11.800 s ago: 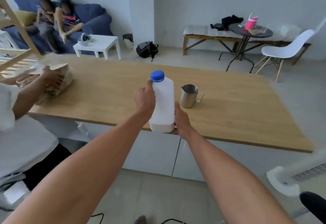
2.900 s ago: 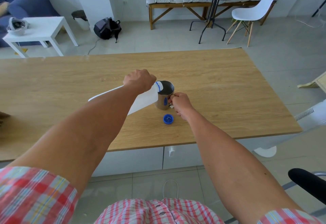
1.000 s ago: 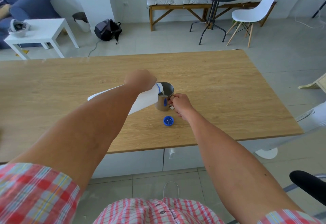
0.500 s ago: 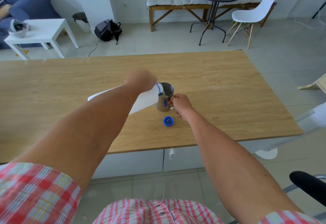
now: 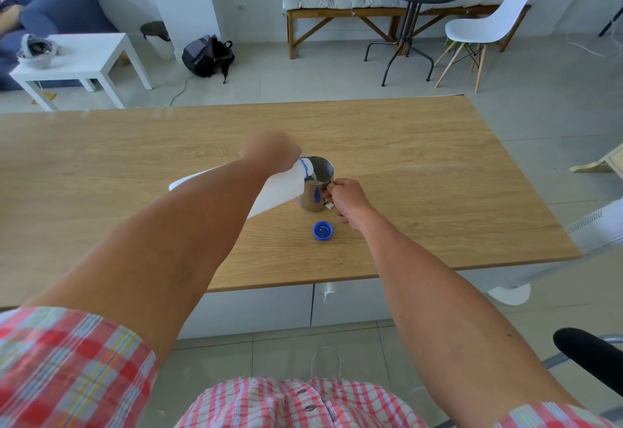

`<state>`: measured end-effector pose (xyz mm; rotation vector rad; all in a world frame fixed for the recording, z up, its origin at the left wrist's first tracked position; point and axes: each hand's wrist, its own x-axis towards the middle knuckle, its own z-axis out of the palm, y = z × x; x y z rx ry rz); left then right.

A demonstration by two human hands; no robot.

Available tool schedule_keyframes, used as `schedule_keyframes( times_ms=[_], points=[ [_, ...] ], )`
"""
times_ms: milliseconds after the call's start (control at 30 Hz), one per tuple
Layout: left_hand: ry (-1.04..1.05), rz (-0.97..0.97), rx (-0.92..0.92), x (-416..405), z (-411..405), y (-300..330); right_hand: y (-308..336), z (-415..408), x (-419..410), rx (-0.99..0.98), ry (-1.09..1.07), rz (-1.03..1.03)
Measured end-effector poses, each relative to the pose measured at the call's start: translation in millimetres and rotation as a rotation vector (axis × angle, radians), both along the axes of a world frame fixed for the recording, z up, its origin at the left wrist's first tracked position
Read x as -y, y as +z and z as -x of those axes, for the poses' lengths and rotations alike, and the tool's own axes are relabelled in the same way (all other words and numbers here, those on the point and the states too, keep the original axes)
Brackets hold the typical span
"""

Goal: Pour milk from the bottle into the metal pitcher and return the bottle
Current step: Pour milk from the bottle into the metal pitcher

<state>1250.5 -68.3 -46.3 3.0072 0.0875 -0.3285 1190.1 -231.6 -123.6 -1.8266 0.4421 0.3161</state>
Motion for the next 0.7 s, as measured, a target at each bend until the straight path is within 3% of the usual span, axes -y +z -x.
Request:
schedule_keyframes(
  times_ms=[700],
  points=[
    [-0.005, 0.002, -0.004, 2.8, -1.3, -0.3, -4.4, -4.2, 1.3, -0.016, 0.008, 0.009]
  ],
)
